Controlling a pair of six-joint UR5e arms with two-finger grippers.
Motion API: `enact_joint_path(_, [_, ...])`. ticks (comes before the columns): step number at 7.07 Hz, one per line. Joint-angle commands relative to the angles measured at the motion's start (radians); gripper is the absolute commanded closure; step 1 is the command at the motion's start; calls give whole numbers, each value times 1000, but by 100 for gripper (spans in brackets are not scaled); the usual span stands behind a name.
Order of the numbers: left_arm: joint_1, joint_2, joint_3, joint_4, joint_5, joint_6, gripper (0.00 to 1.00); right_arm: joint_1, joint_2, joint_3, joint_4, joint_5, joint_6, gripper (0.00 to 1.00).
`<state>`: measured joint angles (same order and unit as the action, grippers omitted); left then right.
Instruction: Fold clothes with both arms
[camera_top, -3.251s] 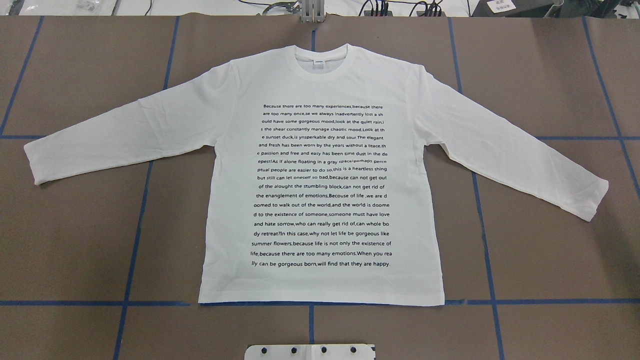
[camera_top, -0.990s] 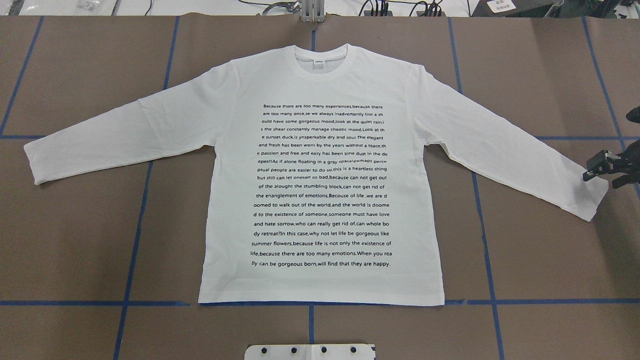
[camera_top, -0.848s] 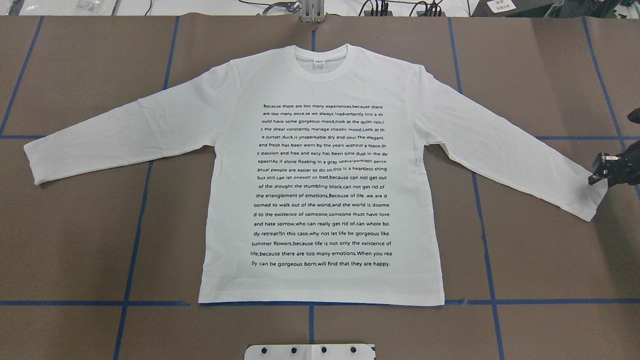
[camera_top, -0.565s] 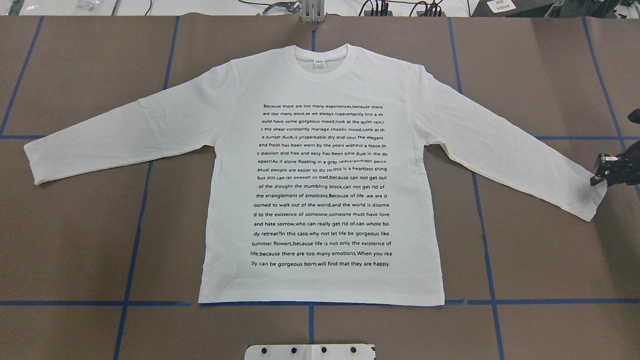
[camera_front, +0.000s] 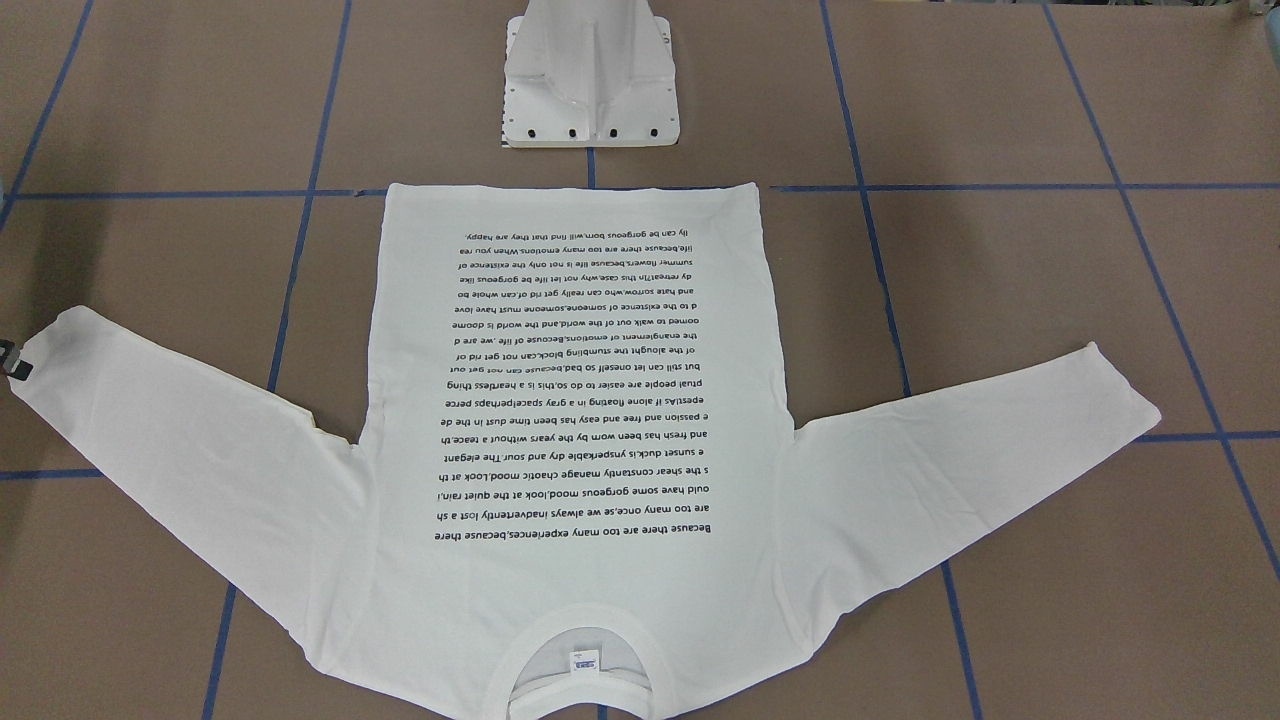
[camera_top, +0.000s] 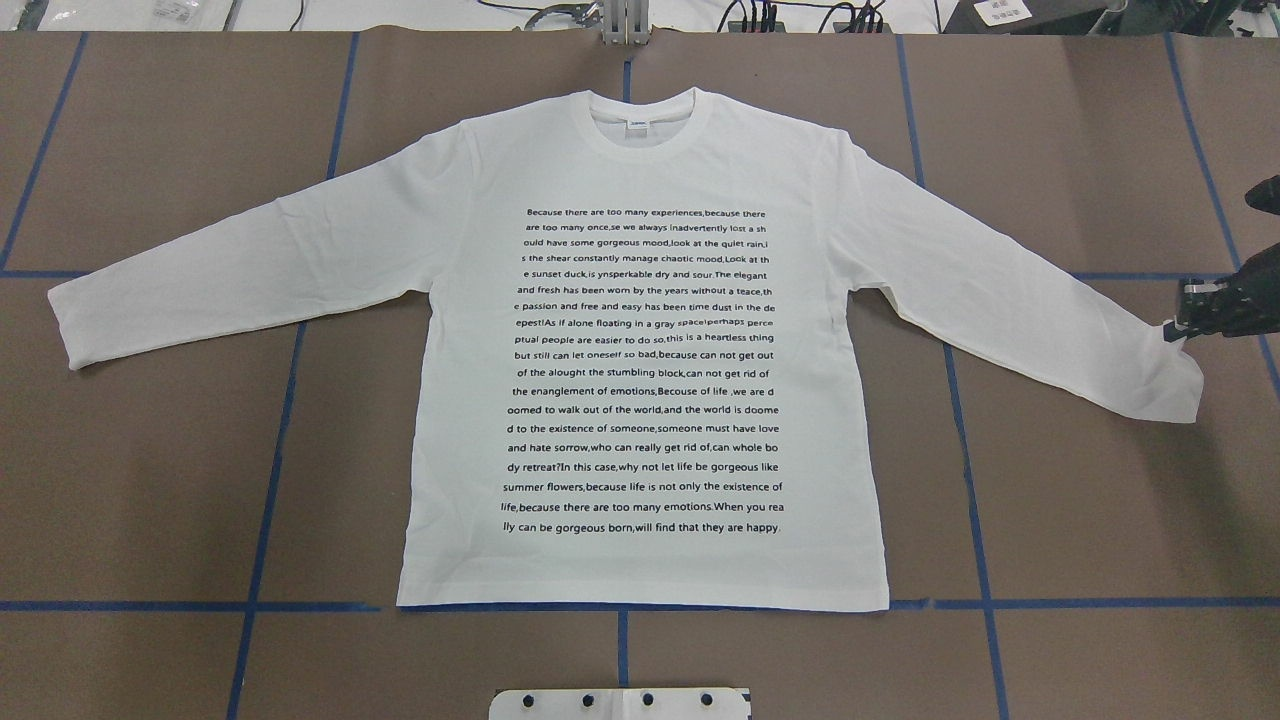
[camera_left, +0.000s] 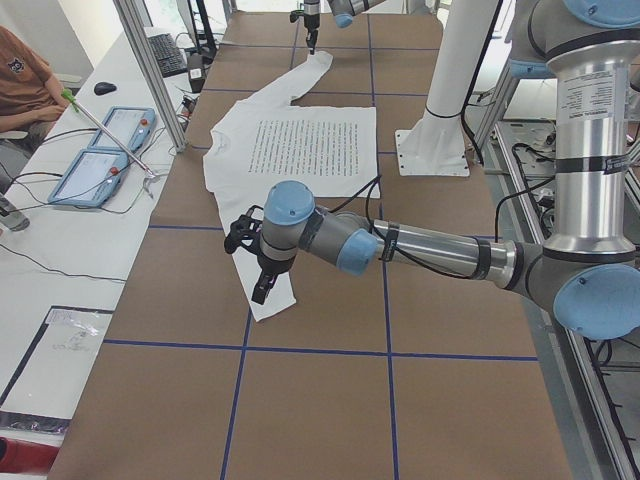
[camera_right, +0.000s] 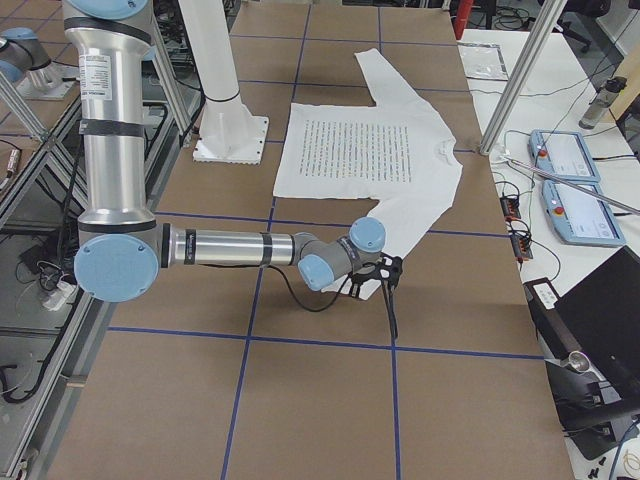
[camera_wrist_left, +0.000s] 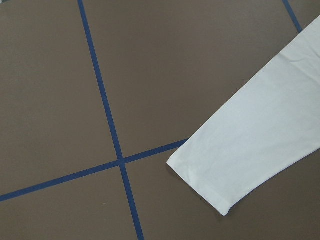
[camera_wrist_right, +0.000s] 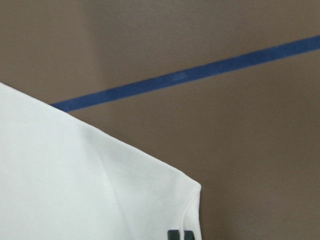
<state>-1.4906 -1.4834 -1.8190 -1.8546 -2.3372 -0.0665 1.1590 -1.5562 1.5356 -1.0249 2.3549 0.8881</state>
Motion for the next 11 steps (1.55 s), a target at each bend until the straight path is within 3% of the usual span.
enact_joint_path(1, [0,0,-5,-1,-2,1,0,-59,141,58,-4,6,236,100])
enact_joint_path(3, [0,-1,-11,-1,1,2,1,-132,381,40,-53,-12,535,100])
enact_joint_path(6, [0,-2,-13,-3,1,2,0,-174,685,22,-257,-98,656,100])
enact_joint_path(7, [0,0,-14,-5,1,2,0,-235,761,-6,-248,-153,734,100])
enact_joint_path(8, [0,2,-16,-5,-4,4,1,-316,834,-47,-244,-263,765,100])
enact_joint_path(9, [0,3,-17,-5,-5,4,1,-396,945,-155,-219,-352,769,100])
enact_joint_path(10, [0,3,-20,-5,-5,4,1,-451,1029,-304,-96,-405,773,100])
enact_joint_path(11, [0,3,-20,-5,-5,4,0,-513,1044,-375,-5,-480,810,100])
